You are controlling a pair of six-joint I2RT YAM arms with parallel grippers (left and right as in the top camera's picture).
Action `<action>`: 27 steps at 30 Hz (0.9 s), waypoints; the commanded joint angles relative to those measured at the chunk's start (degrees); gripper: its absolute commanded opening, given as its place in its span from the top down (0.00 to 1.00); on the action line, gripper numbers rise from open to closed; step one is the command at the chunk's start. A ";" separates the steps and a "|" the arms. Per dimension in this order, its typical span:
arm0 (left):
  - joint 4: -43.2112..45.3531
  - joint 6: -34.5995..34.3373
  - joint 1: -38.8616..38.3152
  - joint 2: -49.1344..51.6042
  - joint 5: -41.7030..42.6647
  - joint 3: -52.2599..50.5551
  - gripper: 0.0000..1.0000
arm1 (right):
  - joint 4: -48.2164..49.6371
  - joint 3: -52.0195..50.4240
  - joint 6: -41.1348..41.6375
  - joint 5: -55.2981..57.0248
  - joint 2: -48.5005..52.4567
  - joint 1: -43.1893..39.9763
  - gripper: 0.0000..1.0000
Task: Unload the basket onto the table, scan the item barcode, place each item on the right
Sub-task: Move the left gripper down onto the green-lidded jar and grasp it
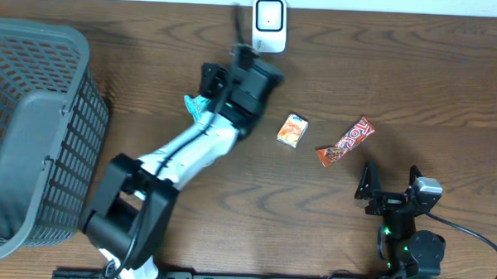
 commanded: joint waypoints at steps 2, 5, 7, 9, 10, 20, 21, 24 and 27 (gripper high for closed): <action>-5.35 -5.35 4.17 0.76 14.14 0.09 0.80 | -0.26 -0.07 0.55 0.15 -0.26 0.50 0.01; -9.73 -8.39 6.03 0.50 23.32 0.09 0.50 | -0.26 -0.07 0.55 0.15 -0.26 0.50 0.01; -12.31 -10.64 7.02 -0.09 28.57 0.09 0.25 | -0.26 -0.07 0.55 0.15 -0.26 0.50 0.01; -14.58 -12.59 7.61 -1.42 31.74 0.09 0.14 | -0.26 -0.07 0.55 0.15 -0.26 0.50 0.01; -15.61 -13.73 7.96 -2.58 32.68 0.09 0.13 | -0.26 -0.07 0.55 0.15 -0.26 0.50 0.01; -27.58 -42.93 9.38 -15.37 34.14 0.09 0.12 | -0.26 -0.07 0.55 0.15 -0.26 0.50 0.01; -29.27 -46.97 9.38 -15.58 34.16 0.09 0.12 | -0.26 -0.07 0.55 0.15 -0.26 0.50 0.01; -33.29 -54.73 9.38 -14.86 36.11 0.09 0.12 | -0.26 -0.07 0.55 0.15 -0.26 0.50 0.01; -33.42 -56.94 9.38 -13.11 40.35 0.09 0.12 | -0.26 -0.07 0.55 0.15 -0.26 0.50 0.01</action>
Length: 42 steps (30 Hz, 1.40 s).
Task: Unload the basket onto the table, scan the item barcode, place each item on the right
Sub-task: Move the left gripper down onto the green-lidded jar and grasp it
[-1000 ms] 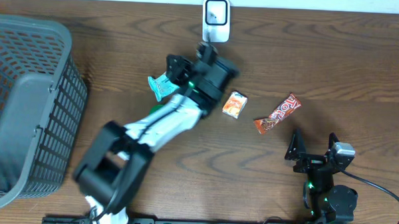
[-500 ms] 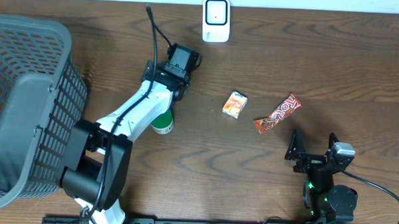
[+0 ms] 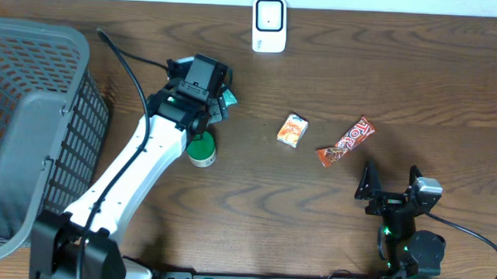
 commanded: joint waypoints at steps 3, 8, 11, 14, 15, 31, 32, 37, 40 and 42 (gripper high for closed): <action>0.33 -10.23 0.66 3.67 6.54 0.09 0.12 | -0.26 -0.07 0.52 0.13 -0.26 0.50 0.01; -2.29 -11.98 2.10 4.39 8.02 0.07 0.12 | -0.26 -0.07 0.52 0.13 -0.26 0.50 0.01; -5.35 -12.07 3.21 4.39 8.04 0.09 0.12 | -0.26 -0.07 0.52 0.13 -0.26 0.50 0.01; -8.50 -13.44 3.91 4.39 8.55 0.07 0.12 | -0.26 -0.07 0.52 0.13 -0.26 0.50 0.01; -9.01 -13.42 3.96 4.42 9.07 0.07 0.12 | -0.26 -0.07 0.52 0.13 -0.26 0.50 0.01; -10.67 -13.03 3.82 4.44 13.40 -3.89 0.12 | -0.26 -0.07 0.52 0.13 -0.26 0.50 0.01; -10.58 -13.00 3.82 4.44 13.64 -4.42 0.12 | -0.26 -0.07 0.52 0.13 -0.26 0.50 0.01; -8.28 -13.00 3.82 4.74 14.58 -6.27 0.12 | -0.26 -0.07 0.52 0.13 -0.26 0.50 0.01; -6.38 -13.00 3.82 4.92 15.61 -7.04 0.12 | -0.26 -0.07 0.52 0.13 -0.26 0.50 0.01; -6.01 -12.98 3.82 5.16 16.17 -7.08 0.12 | -0.26 -0.07 0.52 0.13 -0.26 0.50 0.01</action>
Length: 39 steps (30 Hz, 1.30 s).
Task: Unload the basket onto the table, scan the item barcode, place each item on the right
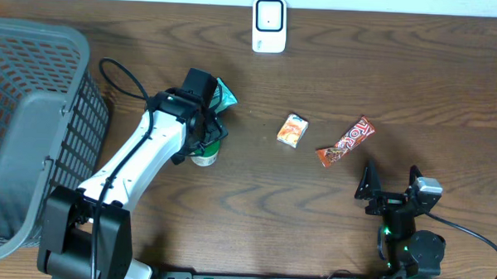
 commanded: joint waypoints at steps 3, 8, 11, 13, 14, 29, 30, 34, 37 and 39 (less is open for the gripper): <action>-0.50 -0.20 0.13 1.09 0.52 -1.79 0.12 | -0.26 -0.07 0.52 0.15 -0.26 0.50 0.01; -0.50 0.02 0.24 1.07 0.09 -1.75 0.12 | -0.26 -0.07 0.52 0.15 -0.26 0.50 0.01; -0.50 1.18 0.68 0.94 0.09 -1.49 0.12 | -0.26 -0.07 0.52 0.15 -0.26 0.50 0.01; -0.52 2.60 1.14 0.85 0.09 -0.96 0.12 | -0.26 -0.07 0.52 0.15 -0.26 0.50 0.01; -0.55 2.67 1.31 0.81 0.09 -0.76 0.12 | -0.26 -0.07 0.52 0.15 -0.26 0.50 0.01; -0.55 4.74 2.71 -3.32 1.42 0.35 0.12 | -0.26 -0.07 0.52 0.15 -0.26 0.50 0.01; -0.52 4.70 2.71 -3.32 1.79 0.35 0.12 | -0.26 -0.07 0.52 0.15 -0.26 0.50 0.01; -1.01 0.90 2.71 -3.32 1.86 0.33 0.12 | -0.26 -0.07 0.52 0.15 -0.26 0.50 0.01; -1.42 -1.79 2.49 -3.32 2.08 0.33 0.12 | -0.26 -0.07 0.52 0.15 -0.26 0.50 0.01; -1.42 -1.79 1.84 -3.32 2.03 0.33 0.12 | -0.26 -0.07 0.52 0.15 -0.26 0.50 0.01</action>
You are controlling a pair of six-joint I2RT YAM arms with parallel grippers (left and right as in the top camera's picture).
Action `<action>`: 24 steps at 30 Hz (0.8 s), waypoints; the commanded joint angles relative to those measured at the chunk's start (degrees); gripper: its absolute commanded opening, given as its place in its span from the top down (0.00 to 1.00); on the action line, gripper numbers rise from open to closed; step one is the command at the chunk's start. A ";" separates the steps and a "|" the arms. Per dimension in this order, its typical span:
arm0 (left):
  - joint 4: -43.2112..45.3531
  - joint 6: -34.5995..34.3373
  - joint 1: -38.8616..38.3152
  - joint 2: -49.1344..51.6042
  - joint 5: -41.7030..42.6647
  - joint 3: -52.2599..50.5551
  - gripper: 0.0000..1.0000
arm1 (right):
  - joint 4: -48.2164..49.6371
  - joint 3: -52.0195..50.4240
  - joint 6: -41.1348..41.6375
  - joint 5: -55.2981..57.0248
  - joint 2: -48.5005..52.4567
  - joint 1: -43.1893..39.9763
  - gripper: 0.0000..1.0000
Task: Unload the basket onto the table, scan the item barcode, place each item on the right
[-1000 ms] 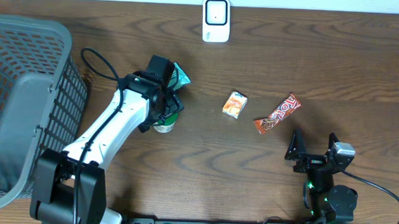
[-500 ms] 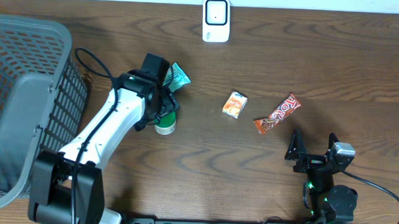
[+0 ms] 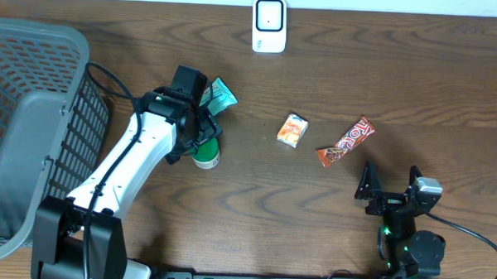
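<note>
The white barcode scanner [image 3: 269, 24] stands at the table's far edge. My left gripper [image 3: 207, 131] hangs right over a green-topped can [image 3: 205, 157], pointing down at it; its fingers are hidden against the can, so their state is unclear. A teal packet [image 3: 223, 93] lies just beyond the gripper. An orange packet [image 3: 293, 130] and a red chocolate bar [image 3: 345, 141] lie to the right. My right gripper [image 3: 389, 184] rests near the front right, open with nothing in it.
A large grey mesh basket [image 3: 70, 38] fills the left side of the table. The left arm's black cable [image 3: 110, 81] loops between the basket and the arm.
The left wrist has shifted slightly to the left and stays over the green can. The teal packet, the can and the right arm are where they were.
The left arm first reached up close to the scanner, a teal packet showing beside it. Then it was drawn back left, the green can standing uncovered and the teal packet at the gripper. Later the gripper was down over the can, where it remains.
</note>
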 commanded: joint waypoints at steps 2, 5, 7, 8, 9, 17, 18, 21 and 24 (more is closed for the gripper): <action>-0.26 -2.47 -1.40 -0.87 0.04 0.46 0.12 | -0.26 -0.07 0.55 0.15 -0.26 0.50 0.01; 0.24 -3.80 -2.38 -0.52 -0.68 0.46 0.12 | -0.26 -0.07 0.55 0.15 -0.26 0.50 0.01; 0.59 -3.82 -2.58 0.11 -0.74 0.44 0.12 | -0.26 -0.07 0.55 0.15 -0.26 0.50 0.01; 0.57 -4.04 -2.58 0.52 -0.76 0.44 0.12 | -0.26 -0.07 0.55 0.15 -0.26 0.50 0.01; 0.59 -4.04 -2.58 0.94 -0.74 0.42 0.12 | -0.26 -0.07 0.55 0.15 -0.26 0.50 0.01; 0.59 -4.92 -2.58 5.35 -0.52 0.31 0.12 | -0.26 -0.07 0.55 0.15 -0.26 0.50 0.01; 0.59 -4.92 -2.58 5.86 -0.46 0.31 0.12 | -0.26 -0.07 0.55 0.15 -0.26 0.50 0.01; 0.57 -4.90 -2.58 7.50 0.13 0.28 0.12 | -0.26 -0.07 0.55 0.15 -0.26 0.50 0.01; 0.52 -4.87 -2.58 8.44 0.76 0.24 0.12 | -0.26 -0.07 0.55 0.15 -0.26 0.50 0.01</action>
